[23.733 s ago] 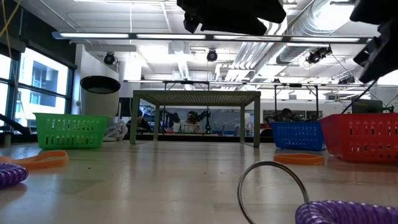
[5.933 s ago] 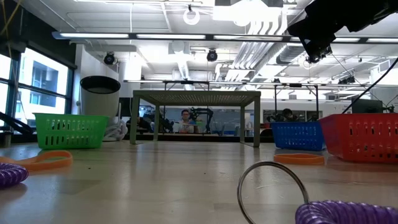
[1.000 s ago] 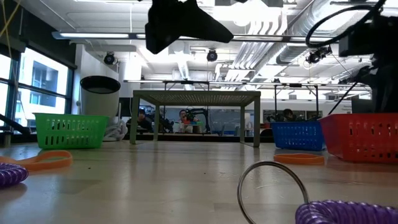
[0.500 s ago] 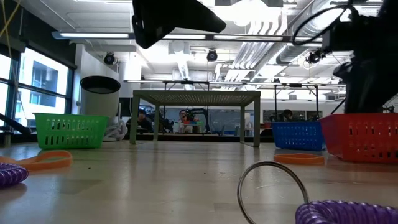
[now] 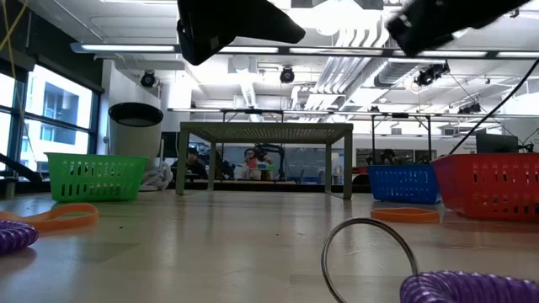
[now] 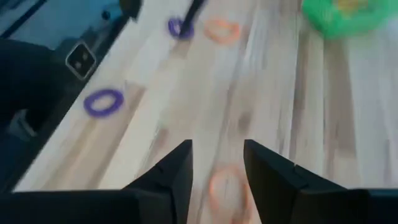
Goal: Pick & Place Office Desk Supplies
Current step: Put the orange rubberband into the red basket
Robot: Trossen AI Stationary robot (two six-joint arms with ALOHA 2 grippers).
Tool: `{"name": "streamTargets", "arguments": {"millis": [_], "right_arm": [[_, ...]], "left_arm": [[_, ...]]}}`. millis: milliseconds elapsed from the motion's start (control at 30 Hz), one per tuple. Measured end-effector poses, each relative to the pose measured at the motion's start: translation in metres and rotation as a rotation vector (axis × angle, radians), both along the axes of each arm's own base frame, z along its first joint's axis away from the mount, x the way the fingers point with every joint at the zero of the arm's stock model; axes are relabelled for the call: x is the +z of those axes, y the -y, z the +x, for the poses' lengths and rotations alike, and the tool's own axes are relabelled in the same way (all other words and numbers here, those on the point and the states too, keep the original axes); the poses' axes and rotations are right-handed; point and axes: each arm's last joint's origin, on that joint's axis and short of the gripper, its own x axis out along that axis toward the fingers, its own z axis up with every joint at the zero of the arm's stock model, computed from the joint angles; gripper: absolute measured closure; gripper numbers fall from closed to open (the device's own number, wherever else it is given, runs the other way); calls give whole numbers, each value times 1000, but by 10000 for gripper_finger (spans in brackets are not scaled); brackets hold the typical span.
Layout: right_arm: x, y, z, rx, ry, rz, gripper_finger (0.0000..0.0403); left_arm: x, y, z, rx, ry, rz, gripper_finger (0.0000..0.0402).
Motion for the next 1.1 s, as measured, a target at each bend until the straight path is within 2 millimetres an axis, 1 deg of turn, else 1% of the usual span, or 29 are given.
{"name": "streamTargets", "arguments": {"millis": [67, 133, 333, 500, 667, 900, 1000, 1100], "right_arm": [[-4, -1, 7, 44, 32, -53, 272], [-10, 0, 13, 71, 28, -101, 272], [-46, 4, 31, 74, -86, -192, 277], [-73, 8, 44, 89, -150, -245, 283], [-91, 12, 50, 96, -206, -268, 286], [-96, 15, 52, 64, -243, -230, 288], [-86, 12, 58, 61, -238, -226, 287], [-72, 10, 65, 58, -263, -229, 287]], "left_arm": [[0, 2, -1, -4, 1, 1, 201], [0, 5, -3, -13, 0, 1, 201], [0, 14, -8, -41, 1, 1, 201], [0, 17, -10, -47, 1, 2, 201], [-1, 16, -10, -47, -8, 7, 201], [-3, 15, -11, -44, -26, 20, 201], [-3, 13, -10, -43, -31, 28, 201], [-4, 12, -10, -39, -34, 30, 201]]}}
